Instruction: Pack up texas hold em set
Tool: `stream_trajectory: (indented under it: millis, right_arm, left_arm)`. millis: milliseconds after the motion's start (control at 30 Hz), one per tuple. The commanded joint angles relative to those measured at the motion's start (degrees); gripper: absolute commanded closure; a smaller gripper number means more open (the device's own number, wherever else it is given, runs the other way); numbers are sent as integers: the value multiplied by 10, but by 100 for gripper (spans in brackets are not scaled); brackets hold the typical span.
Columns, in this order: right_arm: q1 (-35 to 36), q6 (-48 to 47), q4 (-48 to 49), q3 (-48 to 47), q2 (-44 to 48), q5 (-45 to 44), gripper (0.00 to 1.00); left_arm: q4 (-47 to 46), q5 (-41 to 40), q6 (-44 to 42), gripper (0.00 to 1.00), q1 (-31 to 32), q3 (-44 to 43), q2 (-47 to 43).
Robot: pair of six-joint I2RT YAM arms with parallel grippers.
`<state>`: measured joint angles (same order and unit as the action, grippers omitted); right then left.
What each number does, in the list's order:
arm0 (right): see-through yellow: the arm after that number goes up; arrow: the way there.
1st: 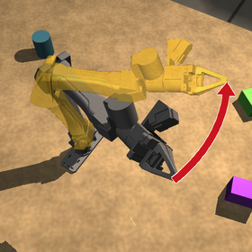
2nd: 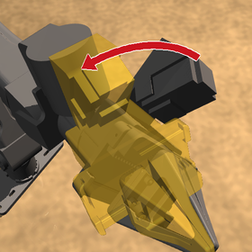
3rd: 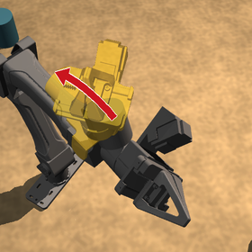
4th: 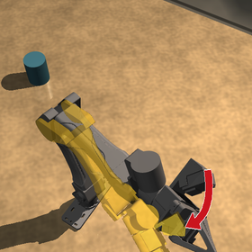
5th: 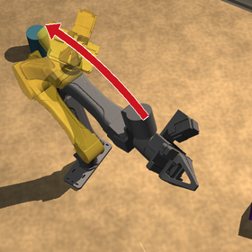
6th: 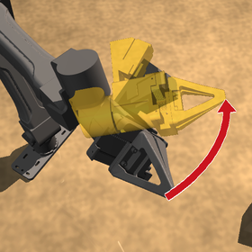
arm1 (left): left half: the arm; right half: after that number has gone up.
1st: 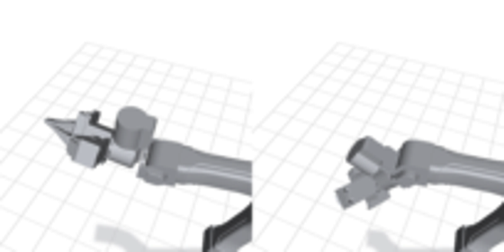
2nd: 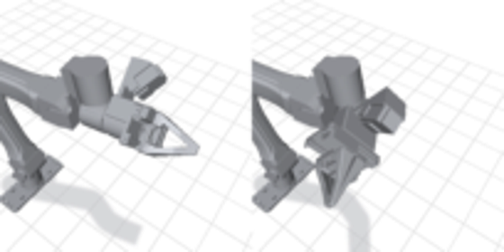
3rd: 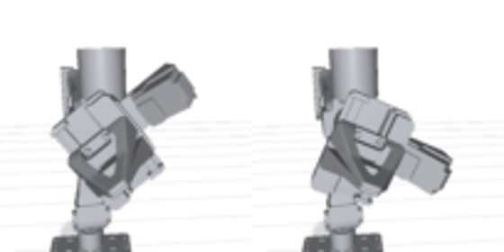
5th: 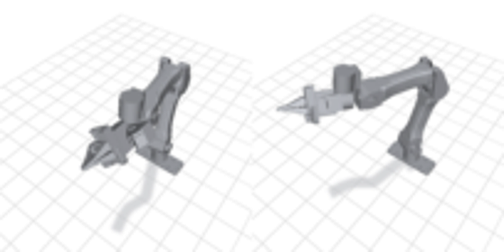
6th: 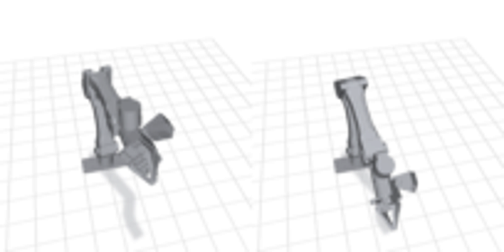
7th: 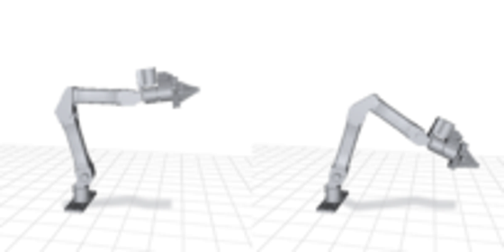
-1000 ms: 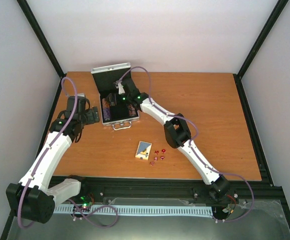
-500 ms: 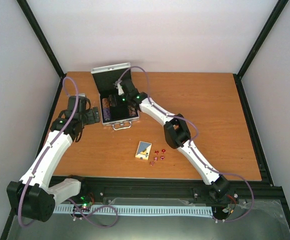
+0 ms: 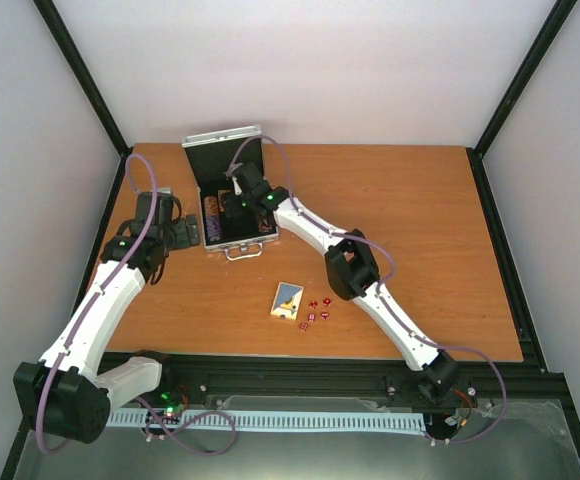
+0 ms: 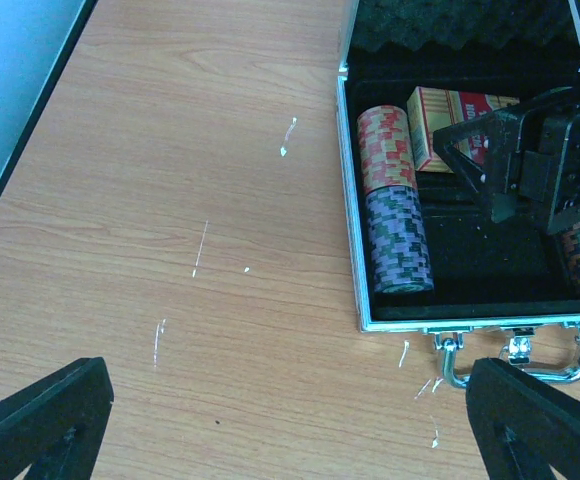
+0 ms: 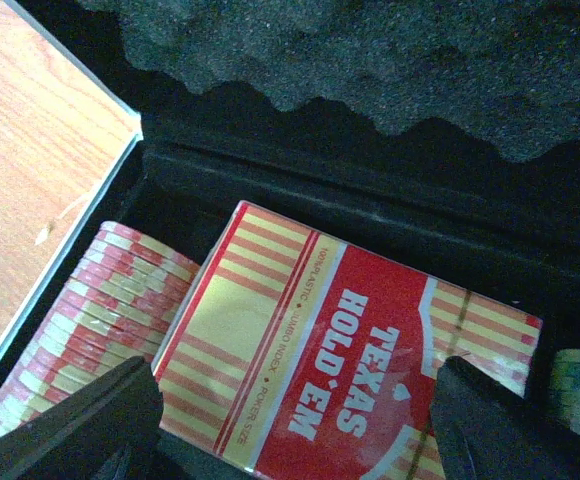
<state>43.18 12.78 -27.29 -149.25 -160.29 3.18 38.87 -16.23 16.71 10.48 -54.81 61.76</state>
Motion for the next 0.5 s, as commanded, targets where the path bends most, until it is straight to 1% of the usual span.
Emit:
stream_trajectory:
  millis: [0, 100, 267, 467]
  right_arm:
    - [8, -9, -5, 12, -9, -53, 24]
    - [16, -14, 17, 12, -13, -68, 24]
    - [27, -16, 44, 11, -12, -66, 25]
    - [29, 9, 55, 12, 0, -40, 23]
  left_arm:
    - [13, 5, 10, 0, -5, -14, -6]
    - [15, 8, 10, 0, -5, -11, -11]
    - [17, 6, 5, 0, -5, -5, -14]
    - [17, 8, 1, 0, -5, 2, -22]
